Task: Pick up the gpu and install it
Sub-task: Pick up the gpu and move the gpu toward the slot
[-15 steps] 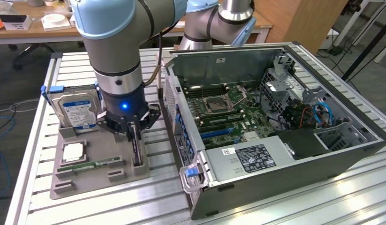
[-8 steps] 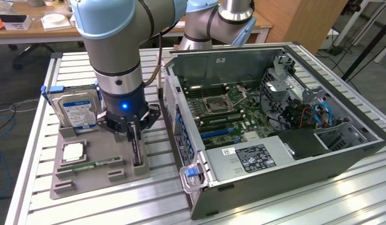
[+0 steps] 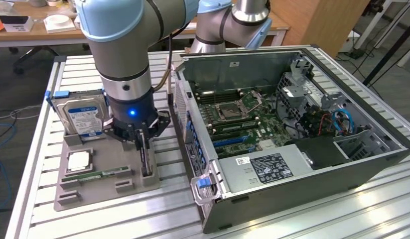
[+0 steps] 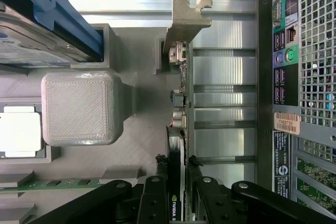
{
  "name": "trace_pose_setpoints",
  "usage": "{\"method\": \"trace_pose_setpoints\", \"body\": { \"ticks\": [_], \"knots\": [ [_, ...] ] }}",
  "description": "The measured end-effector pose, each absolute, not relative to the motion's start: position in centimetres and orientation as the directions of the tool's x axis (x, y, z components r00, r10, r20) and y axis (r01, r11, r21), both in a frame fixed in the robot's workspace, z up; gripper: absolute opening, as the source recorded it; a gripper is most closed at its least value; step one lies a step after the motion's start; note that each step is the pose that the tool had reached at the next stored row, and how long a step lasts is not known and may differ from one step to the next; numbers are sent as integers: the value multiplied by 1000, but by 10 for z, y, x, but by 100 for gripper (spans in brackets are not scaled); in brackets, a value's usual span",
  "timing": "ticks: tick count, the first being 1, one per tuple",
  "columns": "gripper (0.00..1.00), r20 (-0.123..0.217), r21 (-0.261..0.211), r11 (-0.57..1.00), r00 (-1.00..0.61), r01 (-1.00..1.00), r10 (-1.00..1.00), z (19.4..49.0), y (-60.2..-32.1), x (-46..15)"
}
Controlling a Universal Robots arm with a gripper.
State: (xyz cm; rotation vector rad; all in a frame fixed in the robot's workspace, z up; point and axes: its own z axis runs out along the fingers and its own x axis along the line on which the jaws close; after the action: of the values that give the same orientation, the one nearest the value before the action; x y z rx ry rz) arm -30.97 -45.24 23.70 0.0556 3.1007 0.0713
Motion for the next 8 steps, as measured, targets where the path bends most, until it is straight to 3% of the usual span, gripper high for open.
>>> {"method": "trace_pose_setpoints", "body": {
  "ticks": [8],
  "knots": [
    [26, -39, 47, 998, -999, 35, 37, 240, -452, -310]
  ]
}}
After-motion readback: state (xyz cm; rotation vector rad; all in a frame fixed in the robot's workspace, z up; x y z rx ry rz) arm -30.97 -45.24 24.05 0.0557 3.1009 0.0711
